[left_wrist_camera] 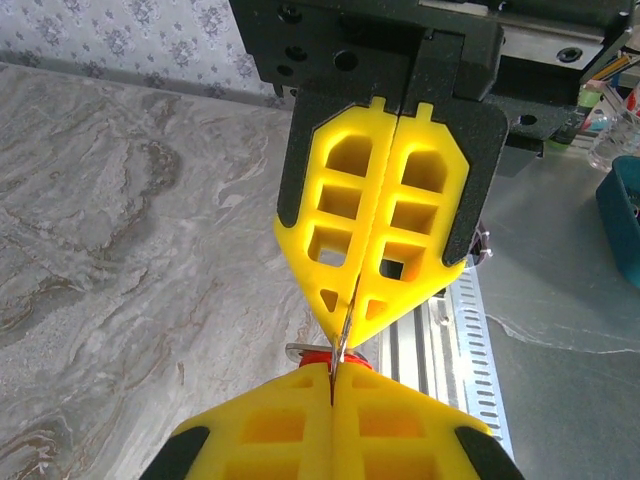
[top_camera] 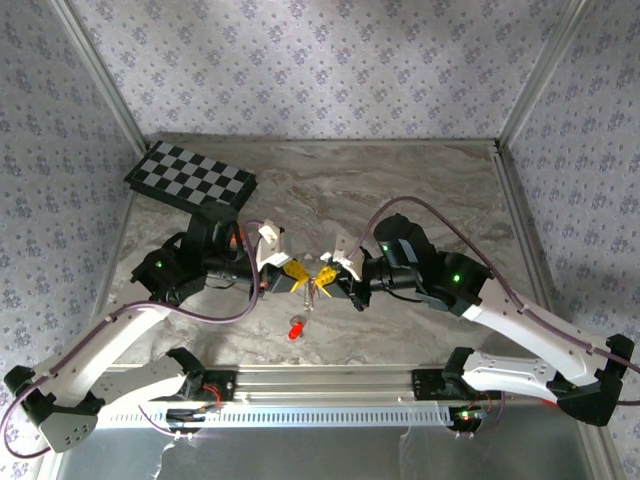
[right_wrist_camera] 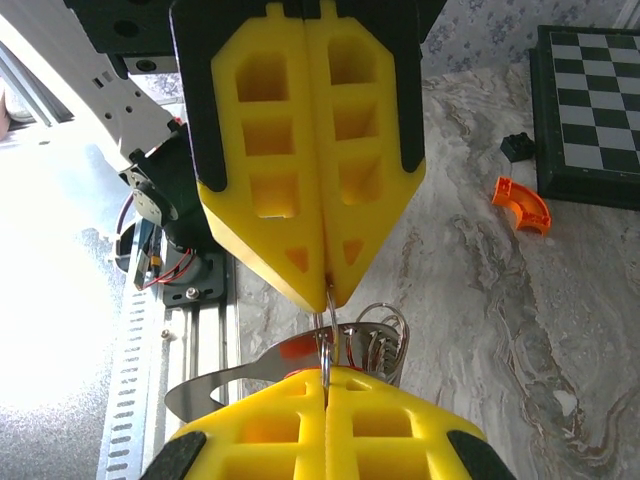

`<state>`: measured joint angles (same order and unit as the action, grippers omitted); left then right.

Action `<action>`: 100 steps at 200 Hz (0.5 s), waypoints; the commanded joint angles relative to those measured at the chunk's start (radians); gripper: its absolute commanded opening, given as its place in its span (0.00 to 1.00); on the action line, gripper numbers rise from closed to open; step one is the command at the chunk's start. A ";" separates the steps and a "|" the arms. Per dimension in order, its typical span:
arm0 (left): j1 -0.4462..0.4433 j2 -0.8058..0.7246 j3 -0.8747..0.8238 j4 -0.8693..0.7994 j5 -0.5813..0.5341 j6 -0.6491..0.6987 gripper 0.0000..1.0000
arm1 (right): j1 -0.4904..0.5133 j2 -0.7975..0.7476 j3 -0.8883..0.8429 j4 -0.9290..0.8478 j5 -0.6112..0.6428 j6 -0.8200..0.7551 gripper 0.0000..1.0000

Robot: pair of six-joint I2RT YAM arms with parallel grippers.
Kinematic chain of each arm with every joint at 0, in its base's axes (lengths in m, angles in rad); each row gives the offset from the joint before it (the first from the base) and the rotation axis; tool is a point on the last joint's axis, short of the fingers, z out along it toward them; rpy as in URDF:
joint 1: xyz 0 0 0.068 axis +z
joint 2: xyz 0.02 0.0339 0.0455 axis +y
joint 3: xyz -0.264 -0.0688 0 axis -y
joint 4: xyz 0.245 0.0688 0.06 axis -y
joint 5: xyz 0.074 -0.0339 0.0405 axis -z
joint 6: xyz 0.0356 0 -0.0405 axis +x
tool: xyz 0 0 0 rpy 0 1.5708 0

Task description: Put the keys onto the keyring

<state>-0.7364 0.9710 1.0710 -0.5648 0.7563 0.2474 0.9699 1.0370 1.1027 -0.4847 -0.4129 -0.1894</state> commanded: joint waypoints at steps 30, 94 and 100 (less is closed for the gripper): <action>-0.010 0.000 0.034 0.049 0.014 -0.017 0.00 | 0.030 0.006 0.039 -0.011 0.032 -0.039 0.00; -0.009 -0.014 -0.004 0.136 0.009 -0.107 0.00 | 0.062 -0.006 0.031 -0.018 0.137 -0.080 0.00; -0.010 -0.018 -0.006 0.141 0.006 -0.114 0.00 | 0.062 -0.009 0.030 -0.016 0.143 -0.081 0.00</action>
<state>-0.7414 0.9707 1.0706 -0.5186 0.7513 0.1810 1.0153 1.0389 1.1053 -0.4950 -0.3176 -0.2363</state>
